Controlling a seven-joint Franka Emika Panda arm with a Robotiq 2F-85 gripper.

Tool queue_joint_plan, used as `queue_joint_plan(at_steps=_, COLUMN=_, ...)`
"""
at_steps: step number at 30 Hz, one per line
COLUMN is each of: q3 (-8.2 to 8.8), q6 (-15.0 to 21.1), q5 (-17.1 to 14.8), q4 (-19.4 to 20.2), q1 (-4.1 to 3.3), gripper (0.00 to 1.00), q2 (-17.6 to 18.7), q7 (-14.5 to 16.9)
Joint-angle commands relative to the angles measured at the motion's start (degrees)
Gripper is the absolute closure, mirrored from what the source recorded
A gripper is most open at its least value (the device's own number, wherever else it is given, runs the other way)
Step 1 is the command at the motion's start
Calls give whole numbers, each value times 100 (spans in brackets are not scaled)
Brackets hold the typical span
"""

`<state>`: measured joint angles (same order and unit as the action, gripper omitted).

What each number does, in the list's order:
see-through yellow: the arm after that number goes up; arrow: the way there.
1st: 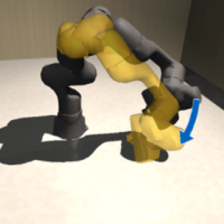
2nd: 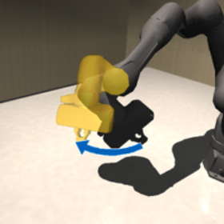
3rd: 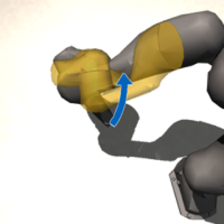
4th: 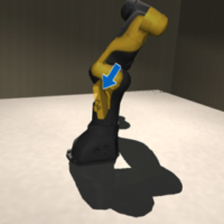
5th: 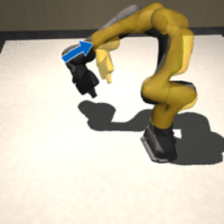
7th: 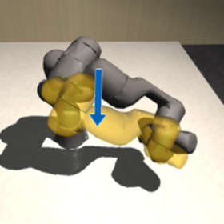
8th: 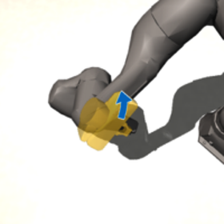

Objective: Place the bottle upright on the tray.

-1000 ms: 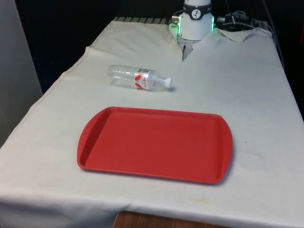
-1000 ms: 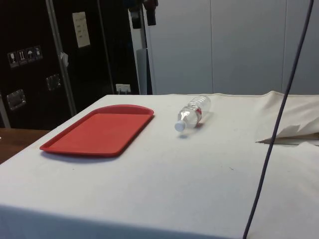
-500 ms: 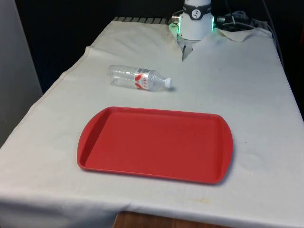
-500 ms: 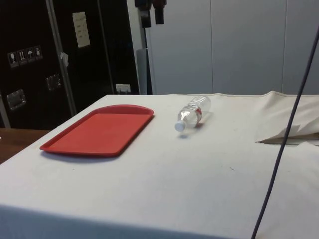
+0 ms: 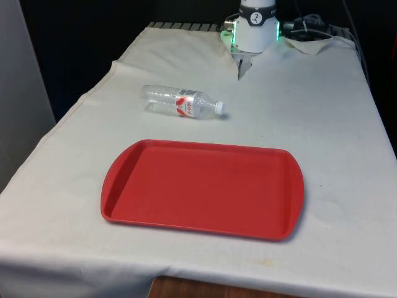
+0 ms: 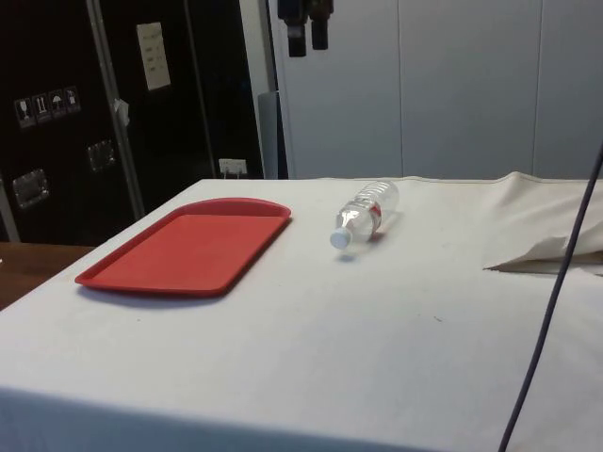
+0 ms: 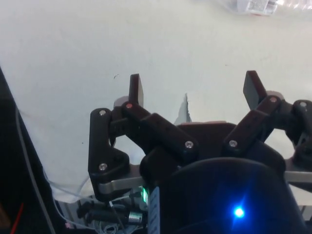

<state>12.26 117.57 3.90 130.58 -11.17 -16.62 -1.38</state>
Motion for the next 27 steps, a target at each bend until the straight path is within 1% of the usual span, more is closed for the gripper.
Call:
queue_joint_plan(at_steps=1, q3=23, q6=29, q5=6, q4=34, q1=6, gripper=0, q2=-11, q7=23)
queue_joint_plan(at_steps=2, q3=74, q6=155, q5=46, q4=160, q1=34, gripper=0, q2=-63, q7=74)
queue_joint_plan(at_steps=7, q3=183, q6=223, q5=34, q4=286, q1=46, gripper=0, q2=-80, q7=178)
queue_joint_plan(at_steps=9, q3=252, q6=264, q5=29, q4=355, q1=57, gripper=0, q2=-69, q7=252)
queue_joint_plan(at_steps=10, q3=258, q6=189, q5=11, q4=309, q1=34, gripper=0, q2=-46, q7=246)
queue_joint_plan(at_steps=11, q3=275, q6=275, q5=29, q4=372, q1=57, gripper=0, q2=-69, q7=275)
queue_joint_plan(at_steps=18, q3=481, q6=390, q5=46, q4=550, q1=69, gripper=0, q2=-57, q7=458)
queue_joint_plan(at_steps=19, q3=470, q6=315, q5=11, q4=504, q1=46, gripper=0, q2=-46, q7=441)
queue_joint_plan(at_steps=20, q3=510, q6=407, q5=46, q4=567, q1=69, gripper=0, q2=-57, q7=481)
queue_joint_plan(at_steps=27, q3=693, q6=510, q5=46, q4=716, q1=74, gripper=0, q2=-29, q7=647)
